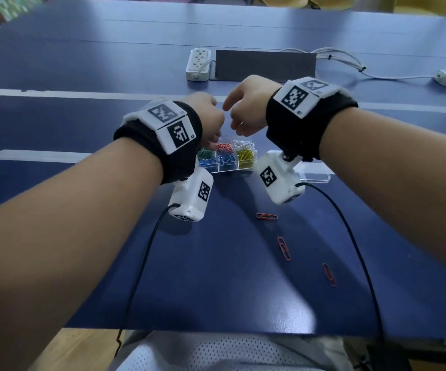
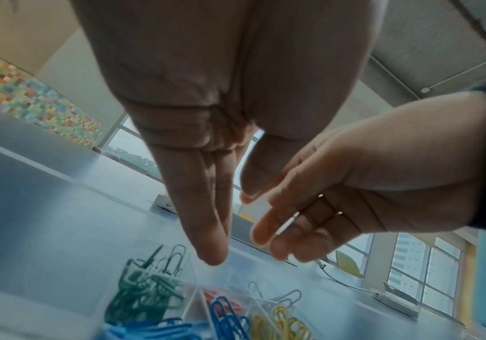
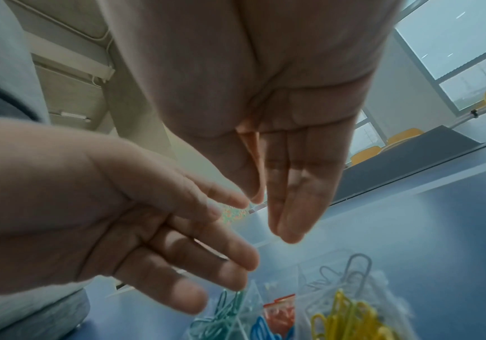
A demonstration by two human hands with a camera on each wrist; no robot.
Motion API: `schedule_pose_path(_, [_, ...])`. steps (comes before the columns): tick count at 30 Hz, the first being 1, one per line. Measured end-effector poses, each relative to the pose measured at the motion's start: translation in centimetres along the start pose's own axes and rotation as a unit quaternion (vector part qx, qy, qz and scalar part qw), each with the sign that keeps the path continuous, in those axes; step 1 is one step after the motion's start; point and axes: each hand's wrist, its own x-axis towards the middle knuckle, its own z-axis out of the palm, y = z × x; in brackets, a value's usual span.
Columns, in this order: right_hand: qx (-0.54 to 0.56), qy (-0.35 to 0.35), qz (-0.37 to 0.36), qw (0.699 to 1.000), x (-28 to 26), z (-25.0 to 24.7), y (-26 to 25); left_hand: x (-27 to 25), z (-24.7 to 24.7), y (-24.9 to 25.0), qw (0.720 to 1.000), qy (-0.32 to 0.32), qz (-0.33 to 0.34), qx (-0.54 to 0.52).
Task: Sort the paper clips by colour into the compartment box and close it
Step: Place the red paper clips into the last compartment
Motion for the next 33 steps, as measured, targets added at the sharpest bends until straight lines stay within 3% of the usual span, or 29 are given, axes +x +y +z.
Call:
schedule_pose_path(3, [-0.003,0.001,-0.020,1.000,-2.5,-1.0,1.3,-0.6,-0.3,0.2,0.998,0.002,0.031,0.051])
schedule_pose_path(6, [-0.094,-0.009,-0.053,0.994,-5.8,-1.3,3.0,-1.4,0.1,-0.6,0.973,-0.002,0.144,0.182])
schedule_pose_path(10, [-0.226,-0.067,-0.065,0.970,-9.7,-0.4,5.3,-3.2,2.2,-1.3,0.879,-0.110,0.253,0.390])
schedule_pose_path(12, [-0.256,-0.103,-0.058,0.959,-11.6,0.2,6.0,-3.9,3.5,-1.7,0.836,-0.154,0.276,0.449])
schedule_pose_path(18, [-0.322,-0.180,-0.033,0.929,-16.5,1.7,7.4,-4.6,6.3,-2.2,0.770,-0.204,0.312,0.518])
schedule_pose_path(26, [-0.322,-0.157,-0.049,0.932,-17.4,2.7,9.1,-5.3,7.2,-1.9,0.736,-0.215,0.337,0.547])
schedule_pose_path(33, [-0.308,-0.137,-0.044,0.940,-18.3,0.8,9.8,-6.5,6.7,-2.2,0.732,-0.219,0.385,0.517])
